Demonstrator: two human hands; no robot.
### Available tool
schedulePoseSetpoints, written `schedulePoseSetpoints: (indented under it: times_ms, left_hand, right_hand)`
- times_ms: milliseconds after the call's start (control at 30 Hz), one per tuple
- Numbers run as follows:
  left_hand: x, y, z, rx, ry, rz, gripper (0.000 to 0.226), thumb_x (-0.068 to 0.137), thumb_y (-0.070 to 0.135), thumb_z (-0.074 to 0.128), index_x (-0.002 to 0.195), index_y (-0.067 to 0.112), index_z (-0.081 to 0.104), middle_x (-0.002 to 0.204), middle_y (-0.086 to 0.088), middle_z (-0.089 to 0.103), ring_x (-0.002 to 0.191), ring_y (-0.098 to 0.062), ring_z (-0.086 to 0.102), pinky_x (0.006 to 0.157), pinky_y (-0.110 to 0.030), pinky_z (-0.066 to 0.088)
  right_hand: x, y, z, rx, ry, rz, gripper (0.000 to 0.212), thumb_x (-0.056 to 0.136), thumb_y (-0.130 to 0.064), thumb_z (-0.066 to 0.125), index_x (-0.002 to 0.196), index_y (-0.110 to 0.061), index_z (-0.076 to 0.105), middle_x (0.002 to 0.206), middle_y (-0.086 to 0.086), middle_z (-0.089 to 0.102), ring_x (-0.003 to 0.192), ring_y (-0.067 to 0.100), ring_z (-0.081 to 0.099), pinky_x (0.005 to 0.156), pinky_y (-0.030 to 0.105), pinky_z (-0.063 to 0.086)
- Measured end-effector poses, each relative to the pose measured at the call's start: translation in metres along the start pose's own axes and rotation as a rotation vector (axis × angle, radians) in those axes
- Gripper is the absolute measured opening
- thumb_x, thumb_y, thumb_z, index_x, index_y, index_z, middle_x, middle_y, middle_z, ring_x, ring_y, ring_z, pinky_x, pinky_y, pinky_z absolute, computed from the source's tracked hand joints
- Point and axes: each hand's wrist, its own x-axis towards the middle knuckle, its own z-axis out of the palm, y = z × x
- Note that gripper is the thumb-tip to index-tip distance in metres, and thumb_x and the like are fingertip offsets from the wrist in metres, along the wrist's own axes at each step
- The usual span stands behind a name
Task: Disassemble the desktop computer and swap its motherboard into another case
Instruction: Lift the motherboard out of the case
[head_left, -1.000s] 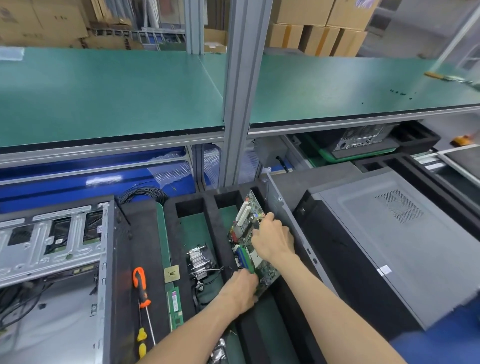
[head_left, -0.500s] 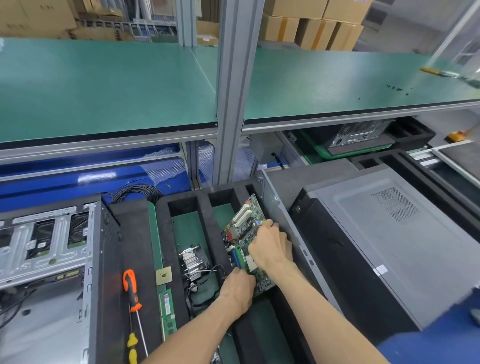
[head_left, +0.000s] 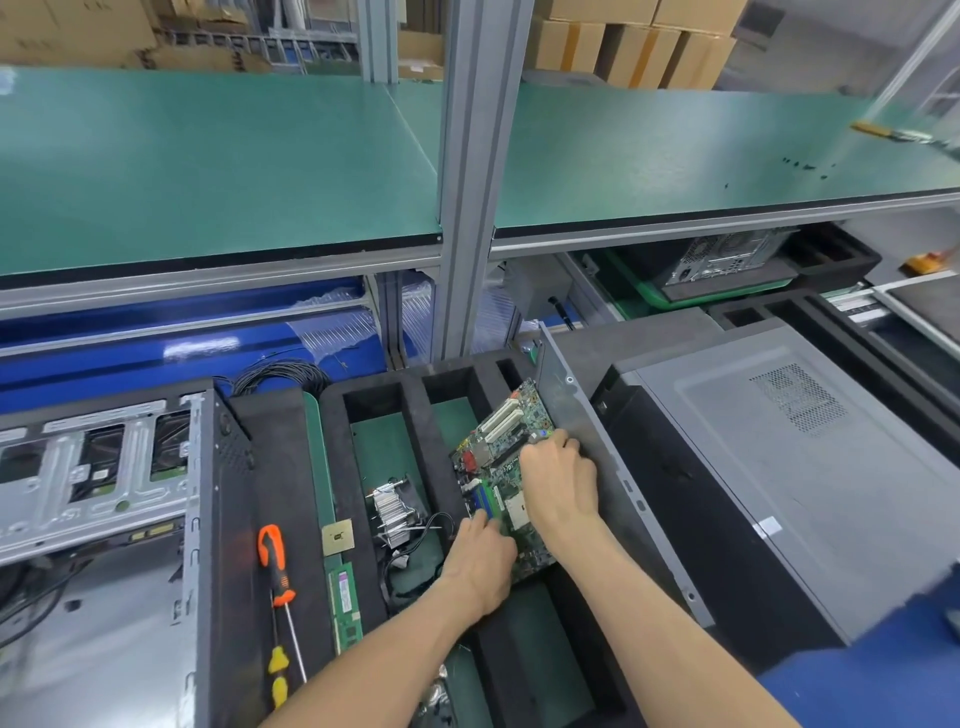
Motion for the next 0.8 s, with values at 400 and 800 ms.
schedulePoseSetpoints:
  times_ms: [400, 800]
  left_hand:
    - [-0.043, -0.068, -0.077, -0.239, 0.390, -0.103, 0.024, 0.092, 0.025, 0.051, 0.098, 0.013, 0.072, 0.102, -0.008, 0.059, 0.097, -0.032, 0.048, 0.075, -0.038, 0.030]
    - [-0.190, -0.188, -0.086, -0.360, 0.564, -0.232, 0.021, 0.093, 0.025, 0.063, 0.110, 0.018, 0.073, 0.107, -0.001, 0.061, 0.103, -0.023, 0.054, 0.096, -0.040, 0.042]
  right_hand:
    - [-0.005, -0.046, -0.028, 0.123, 0.117, -0.064, 0.018, 0.091, -0.026, 0.057, 0.105, -0.015, 0.059, 0.111, 0.007, 0.059, 0.092, 0.029, 0.066, 0.057, 0.034, 0.040]
    - [-0.050, -0.169, -0.054, 0.466, 0.154, -0.257, 0.030, 0.101, -0.034, 0.047, 0.126, -0.021, 0.057, 0.119, 0.000, 0.059, 0.095, 0.032, 0.065, 0.063, 0.035, 0.036]
